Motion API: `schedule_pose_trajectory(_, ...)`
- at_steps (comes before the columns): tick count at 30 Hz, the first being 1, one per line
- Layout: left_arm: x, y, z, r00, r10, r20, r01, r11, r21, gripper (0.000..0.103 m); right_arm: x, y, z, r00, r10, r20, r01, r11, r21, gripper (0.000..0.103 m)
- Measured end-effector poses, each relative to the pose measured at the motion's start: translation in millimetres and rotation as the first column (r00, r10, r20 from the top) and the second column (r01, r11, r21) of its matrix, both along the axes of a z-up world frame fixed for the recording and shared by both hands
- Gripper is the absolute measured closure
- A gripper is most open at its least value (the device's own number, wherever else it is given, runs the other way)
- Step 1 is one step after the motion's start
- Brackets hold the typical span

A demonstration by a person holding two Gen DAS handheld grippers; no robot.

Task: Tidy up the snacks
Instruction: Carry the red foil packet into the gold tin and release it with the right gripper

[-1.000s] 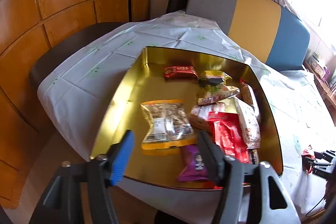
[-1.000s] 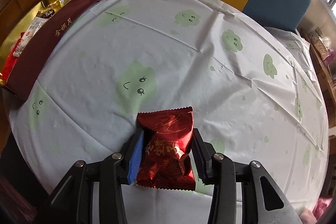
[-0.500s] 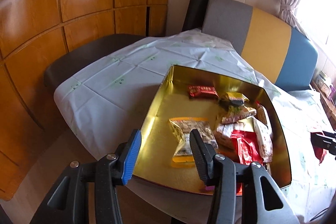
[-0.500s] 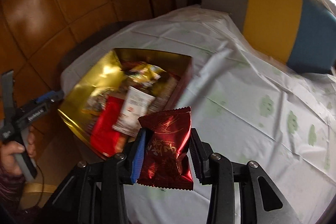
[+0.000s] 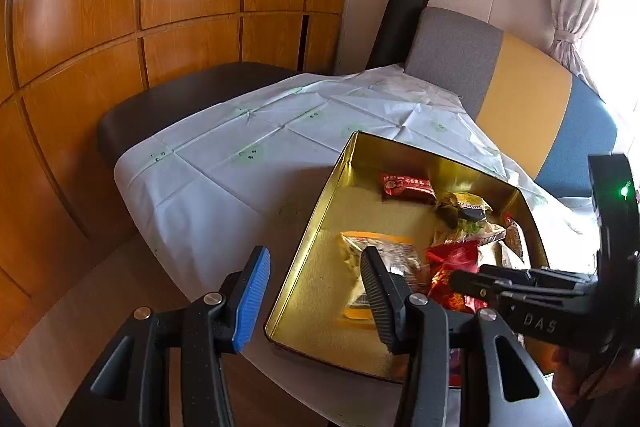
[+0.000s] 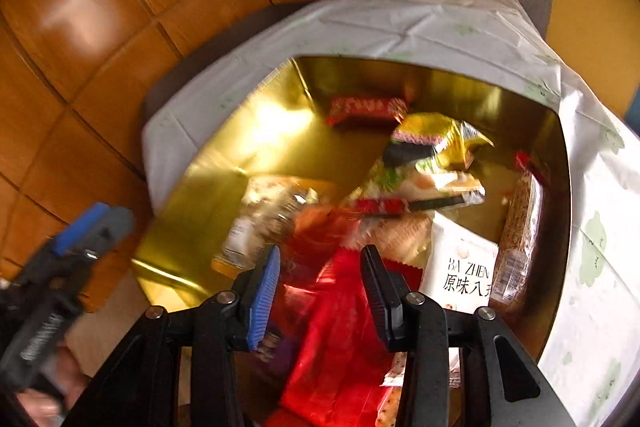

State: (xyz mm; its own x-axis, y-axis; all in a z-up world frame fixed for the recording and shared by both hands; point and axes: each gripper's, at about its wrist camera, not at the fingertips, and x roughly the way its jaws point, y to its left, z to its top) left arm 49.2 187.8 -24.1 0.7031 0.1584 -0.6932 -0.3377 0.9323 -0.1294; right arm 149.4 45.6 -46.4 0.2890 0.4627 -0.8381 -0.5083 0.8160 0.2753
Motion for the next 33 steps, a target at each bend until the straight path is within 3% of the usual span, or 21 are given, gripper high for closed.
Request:
schedule_pose_trajectory(6, 1, -6, -2, 1.0, -0.004, -0.006, 0.004, 1.0, 0.016, 0.055, -12, -12, 5, 0.998, 0.008, 0.059, -0.007, 1.0, -0.019, 0.06)
schedule_pose_trajectory(9, 1, -9, -4, 1.0, -0.01, -0.013, 0.01, 1.0, 0.025, 0.055, -16, -11, 4, 0.997, 0.036, 0.064, -0.034, 0.999, -0.03, 0.069)
schedule_pose_trajectory(17, 1, -20, -6, 0.999, -0.025, -0.027, 0.026, 0.999, 0.043, 0.055, -20, -8, 4, 0.994, 0.041, 0.098, -0.036, 0.998, -0.06, 0.07)
schedule_pose_trajectory(24, -3, -25, -3, 1.0, -0.027, -0.016, 0.028, 0.998, 0.049, 0.055, -42, -25, 21, 0.985, -0.014, 0.17, 0.019, 0.999, -0.026, 0.069)
schedule_pose_trajectory(26, -4, -29, 0, 0.999, -0.036, -0.001, 0.036, 0.998, 0.051, 0.055, -51, -33, 26, 0.978, -0.043, 0.204, 0.047, 0.999, -0.017, 0.065)
schedule_pose_trajectory(28, -8, -34, 3, 0.999, -0.047, 0.023, 0.046, 0.997, 0.059, 0.055, -61, -41, 30, 0.969, -0.075, 0.234, 0.081, 0.997, -0.013, 0.053)
schedule_pose_trajectory(33, -15, -48, 9, 0.996, -0.059, 0.068, 0.054, 0.995, 0.079, 0.055, -85, -61, 38, 0.94, -0.14, 0.311, 0.155, 0.987, -0.027, 0.043)
